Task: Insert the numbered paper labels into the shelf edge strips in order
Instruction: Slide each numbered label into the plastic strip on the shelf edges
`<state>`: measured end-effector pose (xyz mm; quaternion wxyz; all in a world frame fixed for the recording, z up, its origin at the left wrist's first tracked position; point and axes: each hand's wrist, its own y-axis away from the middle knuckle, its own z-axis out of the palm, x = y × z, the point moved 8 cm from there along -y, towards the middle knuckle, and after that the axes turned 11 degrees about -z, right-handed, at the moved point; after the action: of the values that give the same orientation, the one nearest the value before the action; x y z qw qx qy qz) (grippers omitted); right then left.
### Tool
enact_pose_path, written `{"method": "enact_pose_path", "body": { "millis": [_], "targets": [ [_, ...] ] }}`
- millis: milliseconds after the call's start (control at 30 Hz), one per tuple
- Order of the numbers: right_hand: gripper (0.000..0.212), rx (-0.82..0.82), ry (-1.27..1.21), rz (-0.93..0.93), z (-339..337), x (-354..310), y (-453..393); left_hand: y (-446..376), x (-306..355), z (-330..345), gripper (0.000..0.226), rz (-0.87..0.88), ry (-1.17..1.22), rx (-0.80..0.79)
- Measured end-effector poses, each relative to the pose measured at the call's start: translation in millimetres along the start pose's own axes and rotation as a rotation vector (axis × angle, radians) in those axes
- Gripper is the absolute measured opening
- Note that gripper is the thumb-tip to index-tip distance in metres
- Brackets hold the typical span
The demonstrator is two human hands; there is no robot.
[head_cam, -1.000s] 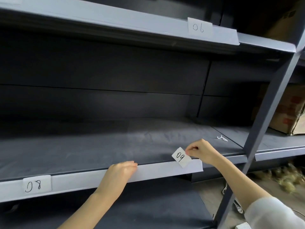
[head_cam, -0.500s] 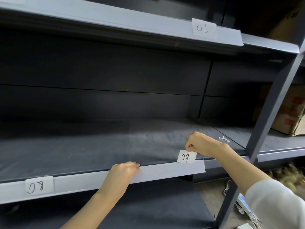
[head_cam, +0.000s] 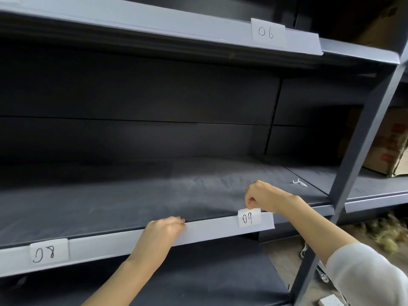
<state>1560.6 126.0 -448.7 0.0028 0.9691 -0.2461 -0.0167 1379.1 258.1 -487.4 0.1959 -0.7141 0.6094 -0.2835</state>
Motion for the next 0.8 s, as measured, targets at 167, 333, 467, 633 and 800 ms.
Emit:
{"method": "enact_pose_path", "body": {
  "millis": [167,333,467,633,800],
  "targets": [
    [0.027,0.010,-0.009,-0.008,0.8,-1.6,1.3,0.1,0.2,-0.2,0.048,-0.002,-0.006,0.006],
    [0.027,0.013,-0.019,-0.011,1.9,-2.8,4.4,0.2,1.6,0.1,0.048,-0.005,-0.016,-0.002],
    [0.025,0.010,-0.009,-0.020,5.6,-2.9,6.4,0.1,3.1,0.2,0.048,-0.009,-0.024,-0.012],
    [0.026,0.019,0.010,-0.026,7.2,-2.9,5.4,0.7,4.6,-1.1,0.049,0.000,-0.026,-0.013],
    [0.028,0.021,0.014,0.004,9.2,-2.4,5.0,0.5,5.2,-1.9,0.049,-0.008,-0.022,-0.005]
  ]
}}
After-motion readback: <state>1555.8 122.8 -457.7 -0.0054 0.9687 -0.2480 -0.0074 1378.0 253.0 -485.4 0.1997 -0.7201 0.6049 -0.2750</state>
